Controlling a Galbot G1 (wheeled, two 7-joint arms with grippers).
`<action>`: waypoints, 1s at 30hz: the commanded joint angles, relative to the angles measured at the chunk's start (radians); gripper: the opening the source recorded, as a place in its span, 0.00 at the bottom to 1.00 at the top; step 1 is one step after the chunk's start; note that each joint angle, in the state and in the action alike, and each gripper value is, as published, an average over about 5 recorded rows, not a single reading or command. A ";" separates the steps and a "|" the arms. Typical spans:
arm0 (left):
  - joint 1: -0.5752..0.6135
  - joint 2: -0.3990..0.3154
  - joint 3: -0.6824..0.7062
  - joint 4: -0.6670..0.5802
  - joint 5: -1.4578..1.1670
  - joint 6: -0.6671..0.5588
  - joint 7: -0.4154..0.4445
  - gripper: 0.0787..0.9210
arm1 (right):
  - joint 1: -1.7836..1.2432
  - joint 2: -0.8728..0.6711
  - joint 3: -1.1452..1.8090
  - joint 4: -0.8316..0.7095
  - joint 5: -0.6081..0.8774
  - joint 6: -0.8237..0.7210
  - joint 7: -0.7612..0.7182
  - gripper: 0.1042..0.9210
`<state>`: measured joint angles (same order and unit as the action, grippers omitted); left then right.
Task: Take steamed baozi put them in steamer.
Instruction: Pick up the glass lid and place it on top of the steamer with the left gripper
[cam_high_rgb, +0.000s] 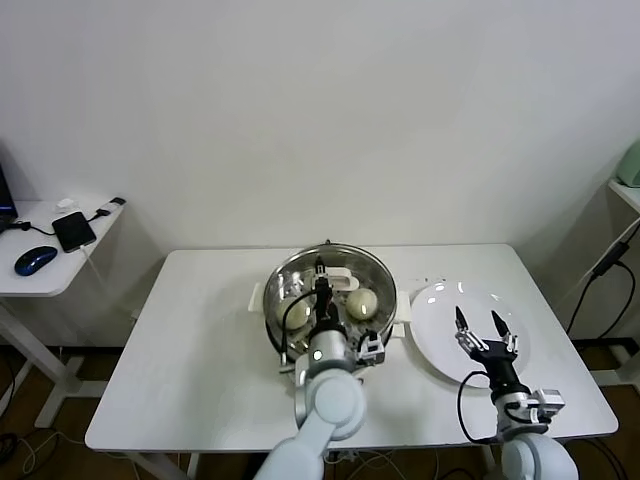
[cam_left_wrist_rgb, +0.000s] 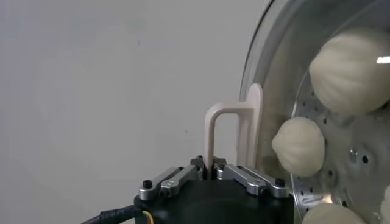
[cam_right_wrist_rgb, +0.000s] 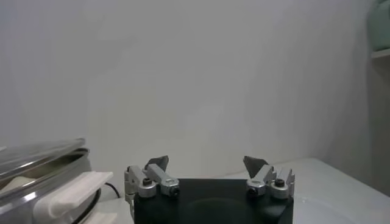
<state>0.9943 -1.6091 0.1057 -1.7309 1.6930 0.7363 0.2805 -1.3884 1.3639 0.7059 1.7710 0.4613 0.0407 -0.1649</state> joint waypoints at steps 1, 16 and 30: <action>0.008 -0.049 0.001 0.008 0.006 0.043 -0.003 0.09 | 0.002 0.001 0.000 -0.004 -0.001 0.000 -0.001 0.88; 0.007 -0.049 -0.015 0.024 0.009 0.034 -0.016 0.09 | 0.002 -0.001 0.000 -0.013 0.001 0.005 -0.001 0.88; 0.017 -0.049 -0.013 0.023 0.008 0.020 -0.012 0.09 | 0.002 -0.001 0.000 -0.015 0.002 0.006 -0.002 0.88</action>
<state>1.0116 -1.6092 0.0935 -1.7079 1.7063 0.7354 0.2612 -1.3857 1.3629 0.7055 1.7569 0.4625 0.0452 -0.1672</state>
